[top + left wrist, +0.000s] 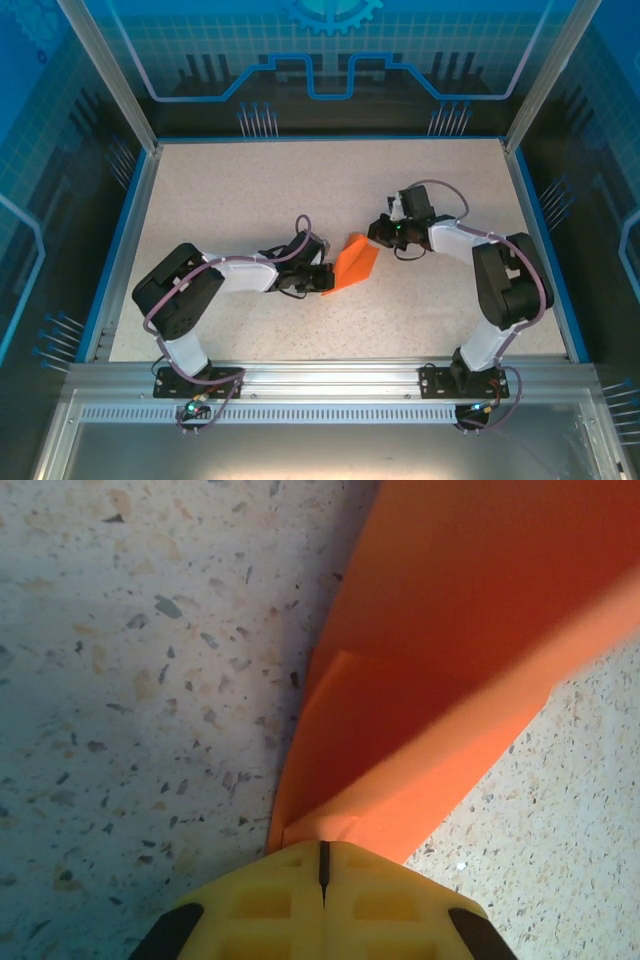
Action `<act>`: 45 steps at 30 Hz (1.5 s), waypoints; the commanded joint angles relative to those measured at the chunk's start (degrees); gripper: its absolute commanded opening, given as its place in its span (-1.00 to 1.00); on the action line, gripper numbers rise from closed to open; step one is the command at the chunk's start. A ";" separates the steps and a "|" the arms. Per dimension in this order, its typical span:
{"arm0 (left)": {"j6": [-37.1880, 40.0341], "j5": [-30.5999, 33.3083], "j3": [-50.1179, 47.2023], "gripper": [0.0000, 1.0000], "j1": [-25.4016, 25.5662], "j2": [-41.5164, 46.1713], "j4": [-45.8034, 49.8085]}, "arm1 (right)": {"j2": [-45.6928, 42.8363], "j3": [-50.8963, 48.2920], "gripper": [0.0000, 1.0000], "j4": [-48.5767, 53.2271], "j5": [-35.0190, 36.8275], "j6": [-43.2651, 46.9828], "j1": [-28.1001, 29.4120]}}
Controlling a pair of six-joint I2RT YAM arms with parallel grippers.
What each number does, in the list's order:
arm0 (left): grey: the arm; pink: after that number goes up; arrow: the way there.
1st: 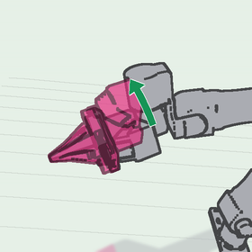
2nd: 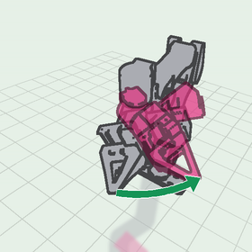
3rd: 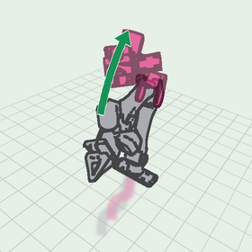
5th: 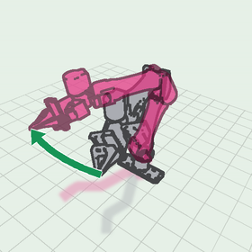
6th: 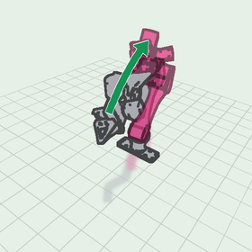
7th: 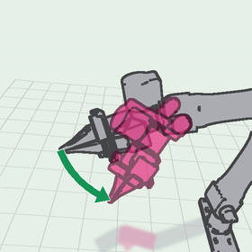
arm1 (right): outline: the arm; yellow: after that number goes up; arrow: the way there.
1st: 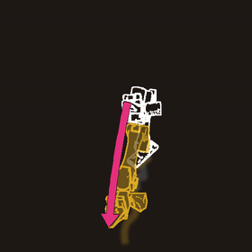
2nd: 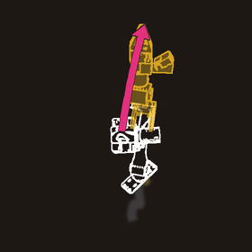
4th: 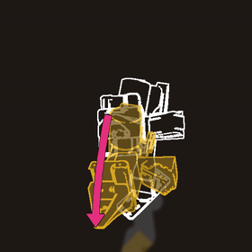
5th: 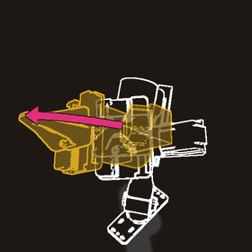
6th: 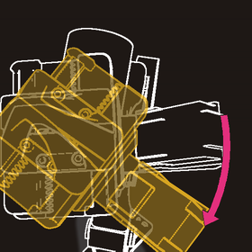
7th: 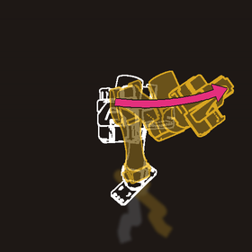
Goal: Fold a paper plane with a square sheet of paper (pick it up from the middle)
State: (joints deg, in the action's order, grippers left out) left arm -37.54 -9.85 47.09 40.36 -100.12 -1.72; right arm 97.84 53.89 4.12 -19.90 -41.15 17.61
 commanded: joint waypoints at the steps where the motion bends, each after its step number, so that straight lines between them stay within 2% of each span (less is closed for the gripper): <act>1: -0.02 1.01 -1.34 -1.00 0.08 -0.52 7.63 | -0.50 -2.54 -0.87 1.31 1.47 -1.24 3.61; 4: -0.01 1.05 -1.38 -1.00 0.07 -0.51 7.61 | -2.88 -4.84 -0.86 2.55 7.01 -2.73 3.98; 8: 0.00 1.06 -1.38 -1.00 0.08 0.07 7.63 | -9.96 -6.70 -0.76 7.17 15.09 -3.13 0.45; 11: 0.08 1.01 -1.24 -1.00 0.08 -0.08 7.49 | -14.96 -7.44 -0.52 8.61 16.28 -1.23 -3.04; 13: 0.08 0.95 -1.08 -1.00 0.10 -0.20 7.51 | -16.95 -7.23 -0.45 9.46 15.97 0.31 -3.91; 15: 0.08 0.89 -0.93 -1.00 0.09 -0.39 7.51 | -17.34 -7.04 -0.40 8.77 12.56 2.07 -3.72; 19: 0.26 0.71 -0.46 -1.00 0.12 -0.63 7.87 | -13.19 -5.15 -0.43 6.65 3.51 5.08 0.49; 24: 0.34 0.84 -0.19 -1.00 0.24 -0.74 8.32 | -4.87 -1.01 -0.61 3.94 -1.59 4.31 7.62; 28: 0.24 0.91 -0.29 -1.00 0.20 -0.74 8.47 | 1.16 -1.05 -0.73 -1.89 -4.33 0.63 9.27; 32: 0.22 0.84 -0.34 -1.00 0.18 -0.61 8.65 | 4.62 -1.24 -0.77 -3.30 -4.82 0.33 9.60; 37: 0.38 0.93 -0.47 -1.00 0.19 -0.45 9.07 | 7.53 -1.09 -0.78 -2.55 -2.00 1.47 8.32; 45: 0.42 0.71 -1.61 -1.00 0.20 -0.39 9.45 | 11.00 -0.56 -0.79 -2.96 1.90 2.45 1.82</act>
State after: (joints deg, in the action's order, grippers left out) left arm -37.54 -9.85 47.46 40.36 -99.94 -0.27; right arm 106.21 52.58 1.87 -23.57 -39.81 23.55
